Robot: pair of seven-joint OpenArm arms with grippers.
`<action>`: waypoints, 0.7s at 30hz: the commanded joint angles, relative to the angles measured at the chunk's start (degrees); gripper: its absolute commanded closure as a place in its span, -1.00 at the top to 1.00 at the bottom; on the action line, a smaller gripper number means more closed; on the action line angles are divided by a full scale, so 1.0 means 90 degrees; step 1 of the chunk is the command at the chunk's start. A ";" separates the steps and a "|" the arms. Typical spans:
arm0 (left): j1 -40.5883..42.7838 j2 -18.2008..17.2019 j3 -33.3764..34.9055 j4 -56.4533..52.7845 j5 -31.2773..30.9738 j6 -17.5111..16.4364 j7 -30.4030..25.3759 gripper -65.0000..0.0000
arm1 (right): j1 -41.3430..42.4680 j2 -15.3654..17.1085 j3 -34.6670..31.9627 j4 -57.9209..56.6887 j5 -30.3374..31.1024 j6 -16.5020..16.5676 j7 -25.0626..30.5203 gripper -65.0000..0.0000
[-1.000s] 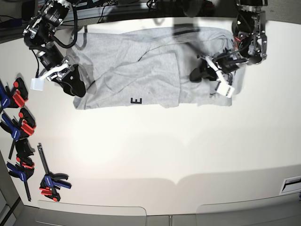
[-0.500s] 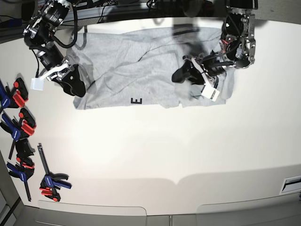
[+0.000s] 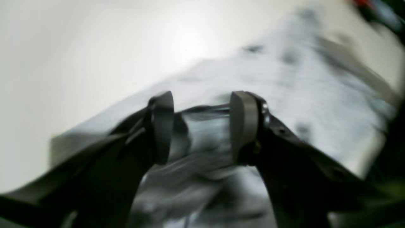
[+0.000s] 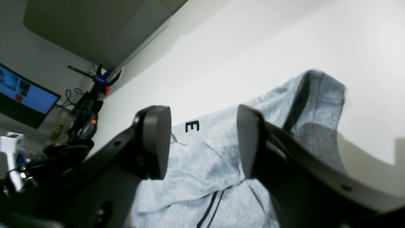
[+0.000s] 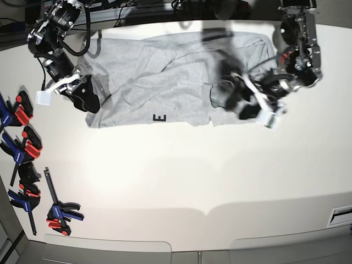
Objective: Fold the T-shirt properly
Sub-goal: 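Grasp the shirt's folded edge with the left gripper and lift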
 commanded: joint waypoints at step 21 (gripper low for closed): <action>0.0454 -0.0413 -0.0529 -0.1039 0.0578 0.0634 -0.0770 -0.23 | 0.0107 0.0070 0.0015 0.0121 0.0187 0.0082 0.0155 -0.03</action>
